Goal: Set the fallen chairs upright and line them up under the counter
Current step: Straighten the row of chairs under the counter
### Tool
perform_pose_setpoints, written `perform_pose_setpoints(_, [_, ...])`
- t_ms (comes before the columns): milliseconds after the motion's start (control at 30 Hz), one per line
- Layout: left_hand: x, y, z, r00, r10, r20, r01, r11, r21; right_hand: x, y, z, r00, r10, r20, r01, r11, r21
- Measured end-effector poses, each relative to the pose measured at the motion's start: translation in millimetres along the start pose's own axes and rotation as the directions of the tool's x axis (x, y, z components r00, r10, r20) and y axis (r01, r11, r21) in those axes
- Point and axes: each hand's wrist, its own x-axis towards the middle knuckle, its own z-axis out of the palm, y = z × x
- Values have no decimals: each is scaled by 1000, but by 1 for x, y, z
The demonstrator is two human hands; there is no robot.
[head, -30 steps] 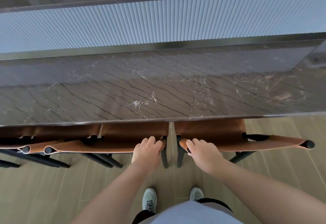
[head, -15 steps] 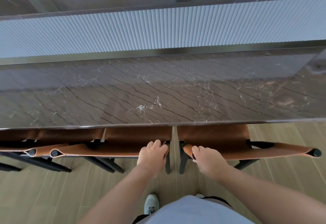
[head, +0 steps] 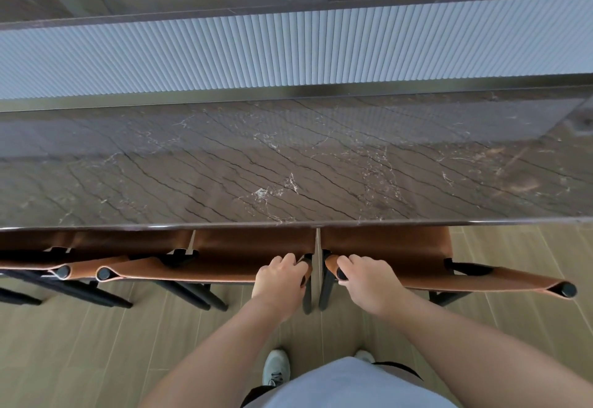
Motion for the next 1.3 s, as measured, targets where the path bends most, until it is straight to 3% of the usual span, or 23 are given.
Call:
perform_pose_setpoints(200, [1,2,2,999,-40,22,40,999,13,-11,4,-3,999,-2,45,7,994,-105])
perform_pose_setpoints(967, [-2,2,9,1000,-31,2,30,998,62,-16,-3,3,998,54,44,-51,997,-59])
perform_pose_setpoints(1100, [-7,-1,11,997,-65,-35,61,992,-107,-17,-5,8,995,92,39,-91,995,-39])
perform_pose_setpoints(1167, [-10,1,9,991,-126,-50,107,955,-276,-17,0,4,995,83,56,-83,997,2])
perform_pose_setpoints(1233, [-11,8,1,973,-224,-58,167,853,-494,-20,7,-4,1000,17,19,-19,996,92])
perform_pose_setpoints(1300, [-7,13,-16,954,-298,-39,179,666,-724,-21,18,-17,998,-50,-33,55,982,180])
